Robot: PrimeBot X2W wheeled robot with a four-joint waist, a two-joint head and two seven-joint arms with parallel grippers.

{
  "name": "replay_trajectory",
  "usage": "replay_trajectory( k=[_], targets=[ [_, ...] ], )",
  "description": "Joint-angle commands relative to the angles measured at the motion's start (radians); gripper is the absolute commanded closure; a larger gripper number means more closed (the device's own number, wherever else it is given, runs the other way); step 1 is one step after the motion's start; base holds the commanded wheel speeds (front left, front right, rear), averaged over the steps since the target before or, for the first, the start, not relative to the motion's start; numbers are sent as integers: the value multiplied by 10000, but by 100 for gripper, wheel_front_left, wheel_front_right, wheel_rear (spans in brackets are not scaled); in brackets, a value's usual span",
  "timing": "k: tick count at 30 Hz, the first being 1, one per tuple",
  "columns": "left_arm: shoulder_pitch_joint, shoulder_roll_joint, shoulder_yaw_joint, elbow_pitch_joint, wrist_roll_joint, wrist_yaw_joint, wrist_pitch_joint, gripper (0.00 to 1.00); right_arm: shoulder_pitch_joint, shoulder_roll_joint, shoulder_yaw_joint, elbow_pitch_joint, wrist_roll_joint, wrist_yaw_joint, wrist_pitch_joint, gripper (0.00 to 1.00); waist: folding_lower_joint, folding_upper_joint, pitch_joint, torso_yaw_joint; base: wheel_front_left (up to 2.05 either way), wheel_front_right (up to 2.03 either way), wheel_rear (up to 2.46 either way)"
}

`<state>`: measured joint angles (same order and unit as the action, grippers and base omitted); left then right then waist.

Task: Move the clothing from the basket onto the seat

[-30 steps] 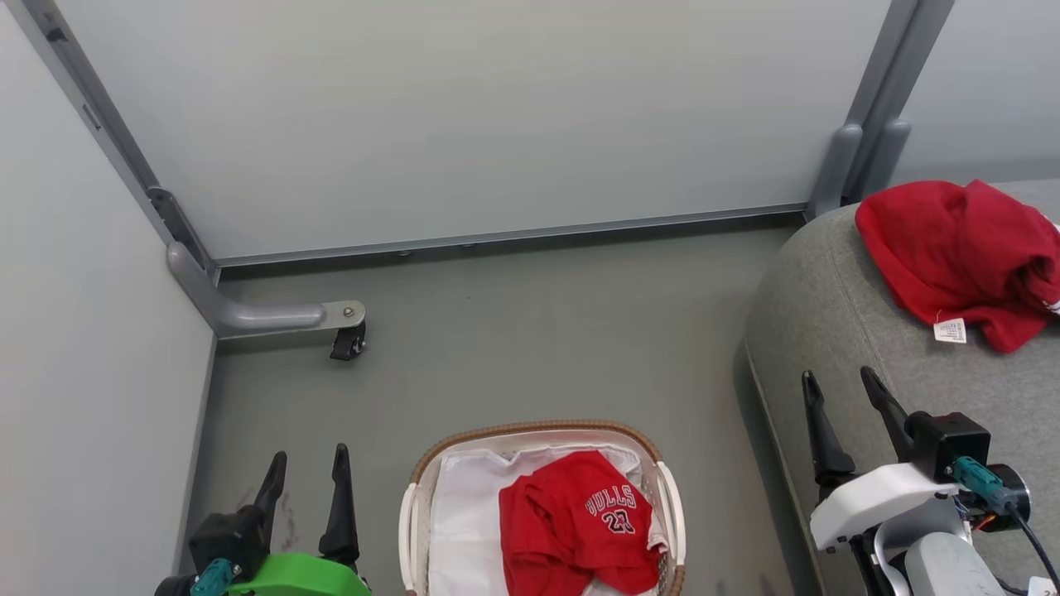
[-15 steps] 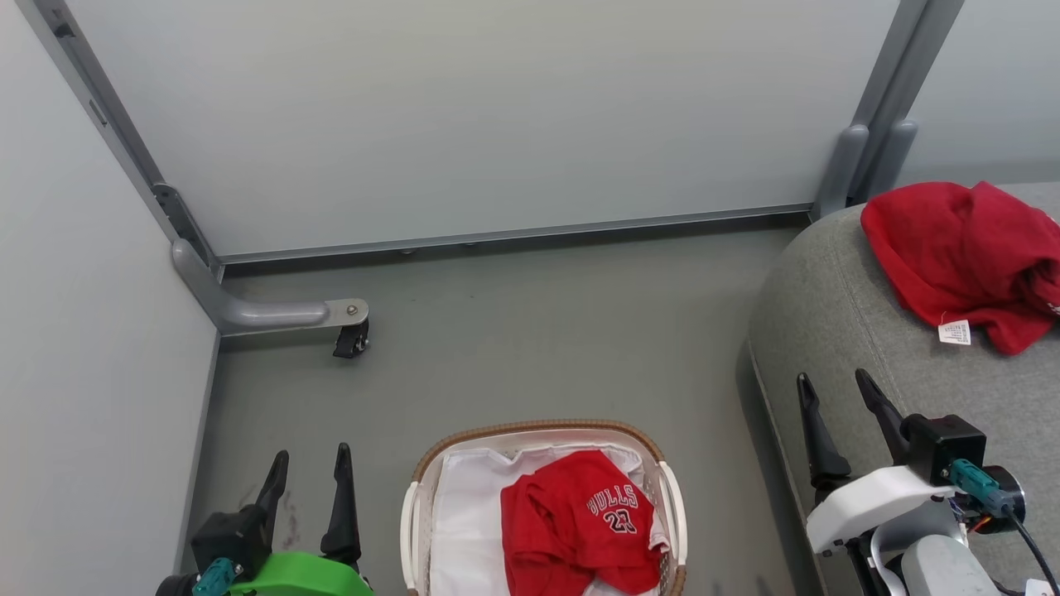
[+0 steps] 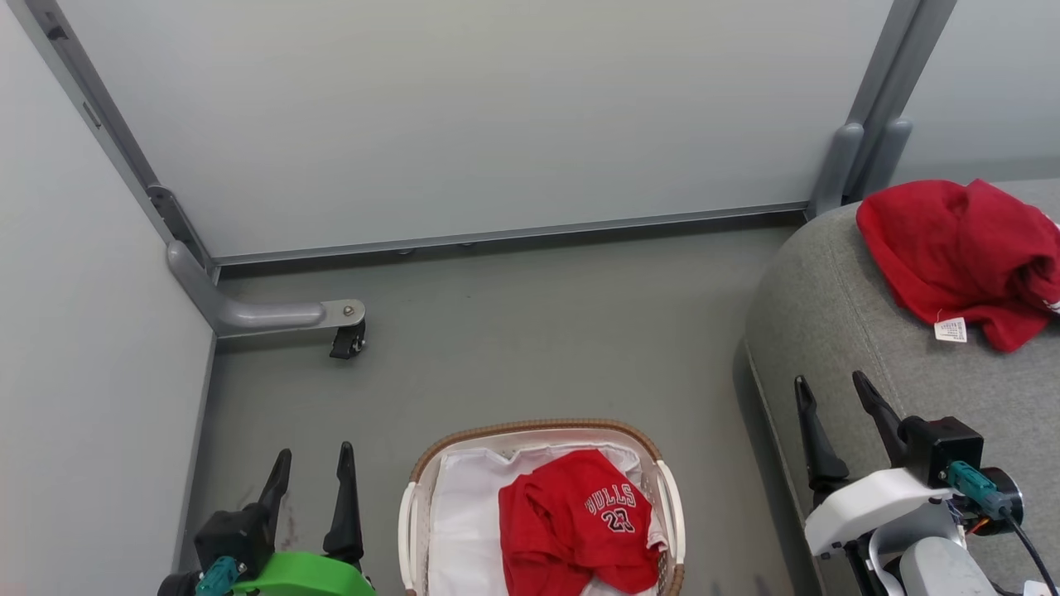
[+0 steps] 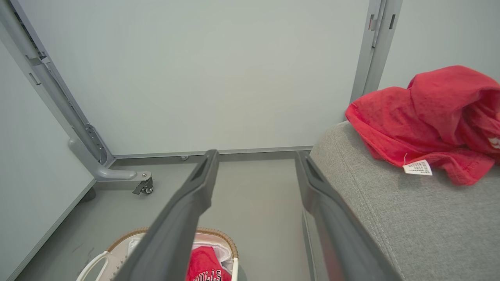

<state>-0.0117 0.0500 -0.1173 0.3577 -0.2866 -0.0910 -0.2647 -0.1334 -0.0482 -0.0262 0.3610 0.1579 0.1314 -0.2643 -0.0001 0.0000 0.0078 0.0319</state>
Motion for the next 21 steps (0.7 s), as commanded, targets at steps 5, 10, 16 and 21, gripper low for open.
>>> replay_trajectory(
  k=[5,10,16,21],
  targets=[
    [-301,10,-188,19,258,-32,5,0,-131,-42,34,-129,-64,-14,-3,0,1,0,237,-76,0,0,0],
    [-1011,11,-606,204,399,-134,5,0,-515,-44,-57,-378,-138,-14,-3,0,1,0,971,-204,0,0,0],
    [-2494,14,-1585,1436,598,-167,7,0,-1320,-39,-80,-868,-358,-14,-3,0,1,0,2423,-581,0,0,0],
    [-3806,20,-2769,2996,431,-142,45,0,-2030,-39,5,-1397,-363,-14,-3,0,1,0,3766,-1103,0,0,0]
  ],
)
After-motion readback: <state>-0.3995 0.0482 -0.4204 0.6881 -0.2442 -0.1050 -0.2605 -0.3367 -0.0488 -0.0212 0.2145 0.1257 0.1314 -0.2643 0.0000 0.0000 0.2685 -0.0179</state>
